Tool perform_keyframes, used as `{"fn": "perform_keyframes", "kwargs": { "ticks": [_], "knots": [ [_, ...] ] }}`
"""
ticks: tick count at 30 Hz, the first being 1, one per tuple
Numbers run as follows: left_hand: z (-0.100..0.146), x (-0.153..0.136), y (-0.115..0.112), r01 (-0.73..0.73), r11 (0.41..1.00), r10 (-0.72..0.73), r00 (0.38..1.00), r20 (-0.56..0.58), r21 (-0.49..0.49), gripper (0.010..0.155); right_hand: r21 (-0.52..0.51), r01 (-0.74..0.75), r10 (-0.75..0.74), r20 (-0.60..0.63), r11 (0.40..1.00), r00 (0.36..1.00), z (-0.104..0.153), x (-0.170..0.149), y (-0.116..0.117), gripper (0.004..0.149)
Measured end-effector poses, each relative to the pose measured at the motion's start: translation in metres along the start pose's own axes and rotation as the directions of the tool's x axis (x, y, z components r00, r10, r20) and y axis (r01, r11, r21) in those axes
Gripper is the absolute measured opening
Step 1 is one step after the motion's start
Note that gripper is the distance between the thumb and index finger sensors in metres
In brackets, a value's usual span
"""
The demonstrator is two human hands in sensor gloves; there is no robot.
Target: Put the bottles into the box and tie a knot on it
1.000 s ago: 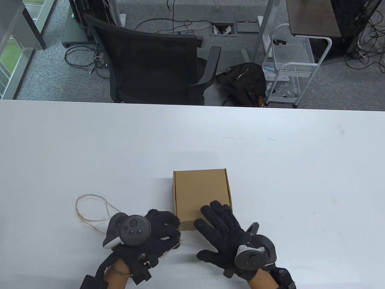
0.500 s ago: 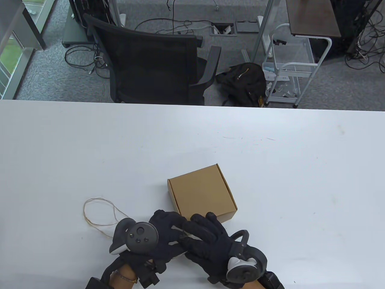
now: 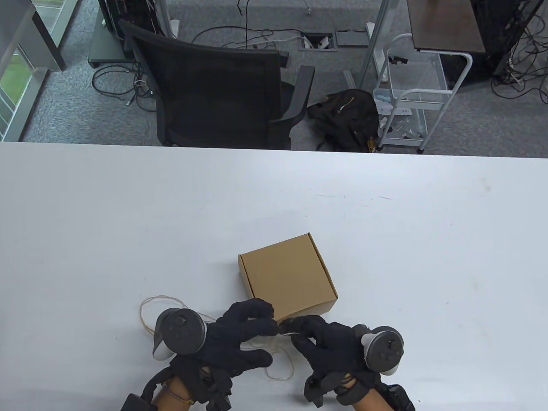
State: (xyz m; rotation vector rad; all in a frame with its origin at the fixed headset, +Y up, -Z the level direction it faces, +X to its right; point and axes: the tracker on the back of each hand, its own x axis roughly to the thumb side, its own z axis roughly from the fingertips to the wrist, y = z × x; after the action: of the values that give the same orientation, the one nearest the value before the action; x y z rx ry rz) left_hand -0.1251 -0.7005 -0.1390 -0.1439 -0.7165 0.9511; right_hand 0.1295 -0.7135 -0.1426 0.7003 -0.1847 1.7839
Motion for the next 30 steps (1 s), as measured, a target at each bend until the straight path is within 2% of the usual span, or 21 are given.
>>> {"fn": "perform_keyframes", "kwargs": {
  "ticks": [1, 3, 5, 7, 8, 9, 10, 12, 13, 14, 15, 17, 18, 19, 21, 22, 24, 26, 27, 28, 30],
  "knots": [
    [-0.001, 0.004, -0.003, 0.094, 0.995, -0.094, 0.995, -0.012, 0.033, 0.076, -0.015, -0.078, 0.079, 0.032, 0.997, 0.996, 0.000, 0.002, 0.000, 0.040],
    [-0.002, 0.008, -0.008, 0.155, 0.983, -0.154, 0.988, -0.018, 0.093, 0.059, -0.026, -0.156, 0.157, 0.069, 0.987, 0.985, -0.001, 0.005, -0.001, 0.041],
    [-0.002, 0.010, -0.012, 0.175, 0.978, -0.174, 0.984, -0.018, 0.109, 0.047, -0.024, -0.118, 0.119, 0.063, 0.993, 0.991, -0.001, 0.006, 0.000, 0.043],
    [-0.002, 0.012, -0.012, 0.234, 0.967, -0.232, 0.972, -0.037, 0.102, 0.046, -0.050, -0.140, 0.144, 0.089, 0.989, 0.986, -0.001, 0.012, -0.003, 0.043],
    [-0.001, 0.013, -0.010, 0.262, 0.959, -0.258, 0.965, -0.047, 0.112, 0.046, -0.061, -0.253, 0.259, 0.111, 0.965, 0.960, -0.002, 0.016, -0.007, 0.044],
    [0.000, 0.013, -0.006, 0.290, 0.951, -0.284, 0.957, -0.066, 0.111, 0.046, -0.077, -0.368, 0.375, 0.124, 0.927, 0.919, -0.001, 0.019, -0.010, 0.047],
    [0.003, 0.013, -0.001, 0.339, 0.936, -0.331, 0.939, -0.091, 0.098, 0.045, -0.092, -0.552, 0.559, 0.141, 0.829, 0.817, -0.002, 0.024, -0.015, 0.048],
    [0.005, 0.012, 0.007, 0.418, 0.904, -0.405, 0.905, -0.131, 0.086, 0.045, -0.109, -0.768, 0.775, 0.123, 0.632, 0.620, -0.003, 0.027, -0.021, 0.040],
    [0.006, 0.011, 0.009, 0.437, 0.897, -0.423, 0.893, -0.154, 0.068, 0.045, -0.129, -0.812, 0.822, 0.104, 0.569, 0.560, -0.004, 0.025, -0.025, 0.038],
    [0.006, 0.008, 0.013, 0.464, 0.885, -0.451, 0.874, -0.181, 0.038, 0.045, -0.088, -0.827, 0.831, 0.072, 0.555, 0.551, -0.007, 0.020, -0.029, 0.038],
    [0.007, 0.005, 0.015, 0.484, 0.874, -0.464, 0.857, -0.224, 0.040, 0.045, -0.053, -0.812, 0.813, -0.007, 0.581, 0.582, -0.008, 0.012, -0.032, 0.038],
    [0.006, -0.003, 0.018, 0.515, 0.857, -0.489, 0.826, -0.280, 0.023, 0.045, -0.076, -0.779, 0.777, -0.057, 0.623, 0.627, -0.010, -0.004, -0.039, 0.038],
    [0.005, -0.008, 0.019, 0.525, 0.851, -0.496, 0.807, -0.322, 0.006, 0.046, -0.059, -0.771, 0.765, -0.096, 0.634, 0.636, -0.012, -0.014, -0.041, 0.038],
    [0.006, -0.013, 0.018, 0.538, 0.842, -0.487, 0.786, -0.382, 0.033, 0.046, -0.020, -0.750, 0.742, -0.131, 0.661, 0.658, -0.012, -0.025, -0.044, 0.039],
    [0.005, -0.022, 0.015, 0.529, 0.843, -0.453, 0.799, -0.395, 0.102, 0.046, -0.024, -0.665, 0.649, -0.192, 0.746, 0.736, -0.012, -0.038, -0.045, 0.039],
    [0.004, -0.030, 0.011, 0.476, 0.869, -0.385, 0.822, -0.420, 0.135, 0.047, -0.012, -0.560, 0.542, -0.235, 0.829, 0.807, -0.012, -0.047, -0.043, 0.040],
    [-0.002, -0.041, 0.003, 0.337, 0.937, -0.273, 0.869, -0.412, 0.088, 0.047, -0.020, -0.418, 0.394, -0.293, 0.908, 0.871, -0.012, -0.055, -0.038, 0.040],
    [-0.001, -0.045, 0.000, 0.309, 0.943, -0.216, 0.853, -0.475, 0.127, 0.047, -0.006, -0.481, 0.460, -0.276, 0.877, 0.844, -0.012, -0.050, -0.037, 0.040],
    [-0.002, -0.046, 0.002, 0.306, 0.942, -0.214, 0.861, -0.461, 0.134, 0.046, -0.004, -0.562, 0.539, -0.275, 0.827, 0.796, -0.010, -0.045, -0.037, 0.040],
    [-0.001, -0.047, 0.004, 0.305, 0.946, -0.223, 0.862, -0.456, 0.114, 0.046, 0.022, -0.593, 0.581, -0.240, 0.805, 0.778, -0.010, -0.042, -0.037, 0.040],
    [0.003, -0.049, 0.009, 0.248, 0.965, -0.182, 0.862, -0.474, 0.081, 0.046, 0.054, -0.579, 0.570, -0.267, 0.814, 0.777, -0.008, -0.036, -0.038, 0.039]
  ]
}}
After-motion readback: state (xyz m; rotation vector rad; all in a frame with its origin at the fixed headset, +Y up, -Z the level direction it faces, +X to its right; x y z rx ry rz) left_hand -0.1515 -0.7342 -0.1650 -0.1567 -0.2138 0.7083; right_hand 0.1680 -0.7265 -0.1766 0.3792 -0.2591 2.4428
